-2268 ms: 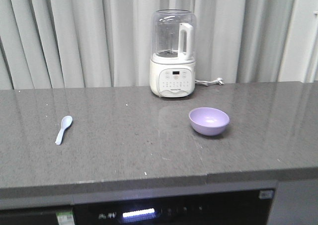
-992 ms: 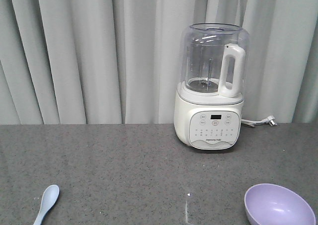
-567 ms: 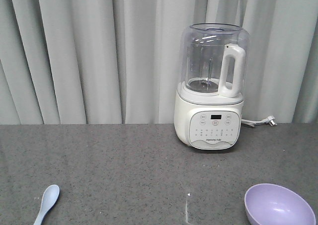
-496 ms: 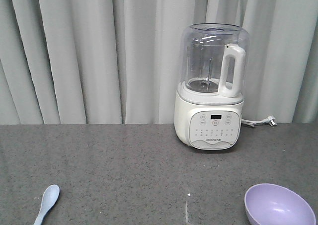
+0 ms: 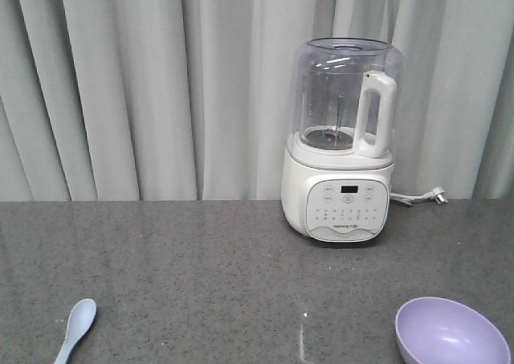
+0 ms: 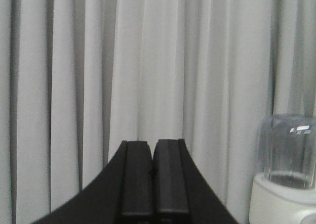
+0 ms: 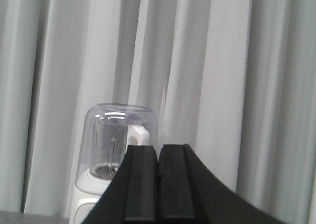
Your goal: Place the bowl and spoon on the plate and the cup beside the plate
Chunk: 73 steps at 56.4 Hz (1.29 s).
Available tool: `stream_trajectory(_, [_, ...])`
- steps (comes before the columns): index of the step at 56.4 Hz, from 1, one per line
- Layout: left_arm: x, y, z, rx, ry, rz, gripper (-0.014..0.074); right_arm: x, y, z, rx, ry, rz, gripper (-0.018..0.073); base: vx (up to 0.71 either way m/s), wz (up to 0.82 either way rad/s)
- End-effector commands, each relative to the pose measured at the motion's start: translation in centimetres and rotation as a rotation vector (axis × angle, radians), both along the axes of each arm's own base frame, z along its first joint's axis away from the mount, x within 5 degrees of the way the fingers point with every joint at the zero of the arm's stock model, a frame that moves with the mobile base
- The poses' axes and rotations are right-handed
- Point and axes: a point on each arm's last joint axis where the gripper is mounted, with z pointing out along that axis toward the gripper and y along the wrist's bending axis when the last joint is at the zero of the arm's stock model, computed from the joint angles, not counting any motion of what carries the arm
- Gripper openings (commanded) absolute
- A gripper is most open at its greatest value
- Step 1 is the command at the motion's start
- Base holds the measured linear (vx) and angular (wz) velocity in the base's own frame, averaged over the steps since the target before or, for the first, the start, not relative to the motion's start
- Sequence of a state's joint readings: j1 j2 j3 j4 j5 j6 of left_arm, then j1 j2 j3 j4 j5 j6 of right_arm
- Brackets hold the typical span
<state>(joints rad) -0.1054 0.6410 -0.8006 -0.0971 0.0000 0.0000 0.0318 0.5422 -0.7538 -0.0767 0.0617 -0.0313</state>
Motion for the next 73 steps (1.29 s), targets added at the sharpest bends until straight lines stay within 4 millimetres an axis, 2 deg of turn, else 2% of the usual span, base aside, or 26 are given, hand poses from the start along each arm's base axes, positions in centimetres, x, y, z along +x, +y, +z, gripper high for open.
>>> stream_trajectory(1, [3.1,-0.3,1.1,0.004,0.026,0.003,-0.0006,2.8,0.0,0.9,-0.014,0.003,-0.006,-0.0008,0.00,0.00])
stream_trajectory(3, [4.5,-0.5,0.8,0.012,0.063,0.003,-0.0006,3.8,0.1,0.5,-0.014,0.036,-0.005,-0.0008,0.00,0.00])
stream_trajectory(9, [6.7,-0.7,0.2,0.021,0.103,0.005,0.0006,5.7,0.1,-0.5,-0.016,0.100,-0.005,0.0000,0.00,0.00])
stream_trajectory(13, [7.4,-0.7,-0.1,0.020,0.117,0.006,0.0043,6.1,0.1,-0.7,-0.016,0.114,-0.005,0.0026,0.00,0.00])
stream_trajectory(18, [7.7,-0.8,-0.3,0.021,0.128,0.006,0.0131,6.1,0.1,-0.8,-0.016,0.121,-0.005,0.0100,0.00,0.00])
stream_trajectory(19, [7.7,-0.8,-0.4,0.021,0.130,0.006,0.0155,6.1,0.1,-0.8,-0.016,0.121,-0.005,0.0123,0.00,0.00])
stream_trajectory(20, [7.8,-0.8,-0.4,0.022,0.132,0.006,0.0280,6.1,0.1,-0.8,-0.015,0.124,-0.005,0.0259,0.00,0.00])
stream_trajectory(25, [7.8,-0.8,-0.4,0.022,0.131,0.006,0.0450,6.1,0.1,-0.7,-0.006,0.120,-0.003,0.0435,0.00,0.00])
stream_trajectory(29, [7.8,-0.8,-0.4,-0.006,0.134,0.001,0.0536,6.1,0.1,-0.6,-0.006,0.100,-0.002,0.0568,0.00,0.00])
stream_trajectory(34, [7.8,-0.8,-0.4,-0.083,0.145,-0.012,0.0602,6.0,0.2,-0.3,-0.001,0.067,0.001,0.0668,0.00,0.00])
stream_trajectory(42, [7.8,-0.9,-0.6,-0.043,0.211,-0.017,0.0587,6.0,0.2,-0.2,0.034,0.061,0.009,0.0693,0.00,0.00])
stream_trajectory(48, [8.3,-1.2,0.2,0.106,0.392,-0.030,0.0547,6.0,0.2,-0.2,0.043,0.061,0.011,0.0670,0.00,0.00])
stream_trajectory(52, [9.4,-1.4,0.3,0.145,0.503,-0.043,0.0515,6.1,0.2,-0.2,0.043,0.061,0.011,0.0647,0.00,0.00])
stream_trajectory(55, [10.4,-1.6,-0.6,0.154,0.594,-0.052,0.0494,6.2,0.2,-0.3,0.042,0.066,0.011,0.0629,0.00,0.00])
stream_trajectory(59, [12.0,-2.0,-2.6,0.169,0.729,-0.074,0.0465,6.2,0.2,-0.3,0.042,0.071,0.010,0.0610,0.00,0.00])
stream_trajectory(66, [15.2,-3.0,-7.6,0.203,0.996,-0.114,0.0431,6.2,0.1,-0.5,0.042,0.093,0.008,0.0582,0.00,0.00])
stream_trajectory(73, [17.8,-4.0,-11.3,0.196,1.128,-0.125,0.0428,6.2,0.1,-0.7,0.042,0.115,0.006,0.0582,0.00,0.00])
